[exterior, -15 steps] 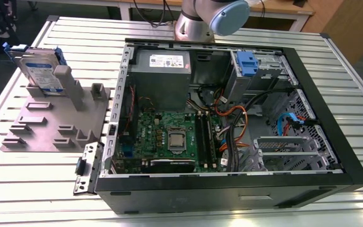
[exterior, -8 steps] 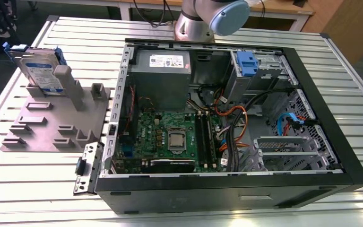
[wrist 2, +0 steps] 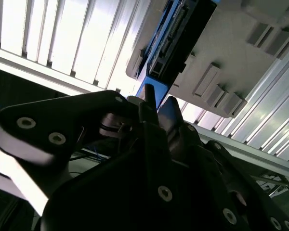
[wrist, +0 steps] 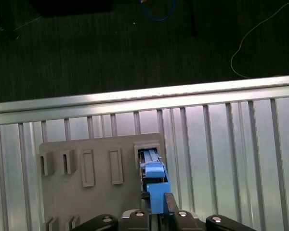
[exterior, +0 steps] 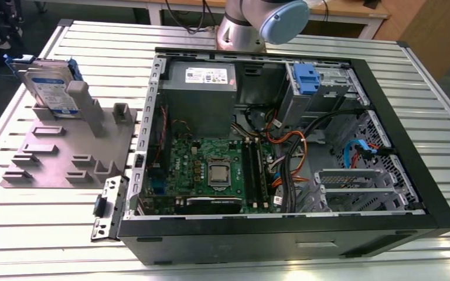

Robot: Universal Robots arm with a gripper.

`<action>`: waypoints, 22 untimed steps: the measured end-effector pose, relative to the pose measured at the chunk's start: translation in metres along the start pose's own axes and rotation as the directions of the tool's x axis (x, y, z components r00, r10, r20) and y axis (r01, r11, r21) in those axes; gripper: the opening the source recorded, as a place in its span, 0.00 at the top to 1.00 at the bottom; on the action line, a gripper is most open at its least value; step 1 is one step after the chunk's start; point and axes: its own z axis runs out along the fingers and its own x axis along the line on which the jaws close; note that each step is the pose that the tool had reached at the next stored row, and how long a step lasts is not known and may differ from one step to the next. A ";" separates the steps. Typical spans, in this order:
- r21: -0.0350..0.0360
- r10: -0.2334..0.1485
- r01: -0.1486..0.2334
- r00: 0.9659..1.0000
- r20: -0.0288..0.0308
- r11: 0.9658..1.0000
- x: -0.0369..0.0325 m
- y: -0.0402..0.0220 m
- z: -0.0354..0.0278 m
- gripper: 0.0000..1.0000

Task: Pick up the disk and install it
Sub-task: 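Pick up the disk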

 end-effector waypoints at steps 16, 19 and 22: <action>0.001 0.034 -0.034 0.999 0.000 0.999 0.0003 0.0011 0.0166 0.41; 0.001 0.034 -0.034 0.999 0.000 0.999 0.0005 0.0011 0.0220 0.41; 0.001 0.034 -0.034 0.999 0.000 0.999 0.0006 0.0013 0.0274 0.41</action>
